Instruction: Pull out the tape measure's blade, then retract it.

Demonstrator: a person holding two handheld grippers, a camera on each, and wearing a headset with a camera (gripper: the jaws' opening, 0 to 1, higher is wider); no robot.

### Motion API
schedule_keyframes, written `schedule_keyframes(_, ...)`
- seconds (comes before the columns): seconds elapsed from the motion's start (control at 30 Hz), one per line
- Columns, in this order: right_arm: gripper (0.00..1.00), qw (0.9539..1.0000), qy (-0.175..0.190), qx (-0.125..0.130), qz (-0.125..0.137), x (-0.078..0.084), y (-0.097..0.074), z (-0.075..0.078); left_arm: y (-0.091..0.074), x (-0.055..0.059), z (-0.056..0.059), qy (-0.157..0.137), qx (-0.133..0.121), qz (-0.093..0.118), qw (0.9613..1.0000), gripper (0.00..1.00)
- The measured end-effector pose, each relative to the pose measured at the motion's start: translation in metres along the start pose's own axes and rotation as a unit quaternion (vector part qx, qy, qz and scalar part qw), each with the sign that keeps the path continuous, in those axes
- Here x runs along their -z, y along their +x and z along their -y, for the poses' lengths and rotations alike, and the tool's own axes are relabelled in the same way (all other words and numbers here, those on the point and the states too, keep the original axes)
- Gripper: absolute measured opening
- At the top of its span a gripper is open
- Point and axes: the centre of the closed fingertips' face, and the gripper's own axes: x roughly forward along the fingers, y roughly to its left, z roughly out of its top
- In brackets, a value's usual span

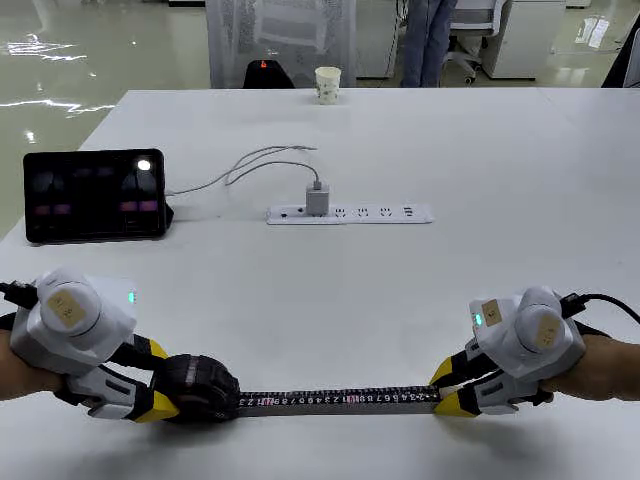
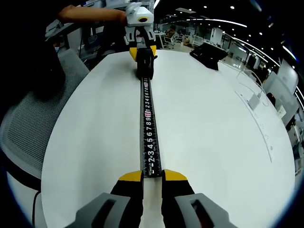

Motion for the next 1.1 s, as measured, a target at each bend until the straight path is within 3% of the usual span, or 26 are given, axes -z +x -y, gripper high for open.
schedule_keyframes(0.43, 0.12, 0.9997, -0.013, -0.006, -0.018, 0.001, 0.001, -0.002, 0.0, 0.0, -0.001, 0.0, -0.003, -0.005, 1.0, 0.26)
schedule_keyframes(0.67, 0.13, 0.9992, -0.022, 0.0, -0.034, 0.002, -0.001, -0.002, 0.0, 0.001, -0.002, 0.002, -0.007, -0.01, 0.9999, 0.26)
schedule_keyframes(0.83, 0.14, 0.9993, -0.018, 0.008, -0.031, 0.001, -0.005, -0.001, -0.003, 0.004, -0.004, 0.0, -0.017, -0.016, 0.9997, 0.26)
schedule_keyframes(1.1, 0.24, 0.9994, 0.0, 0.019, -0.029, -0.001, -0.011, -0.007, -0.013, 0.008, -0.002, -0.025, -0.033, -0.008, 0.9991, 0.37)
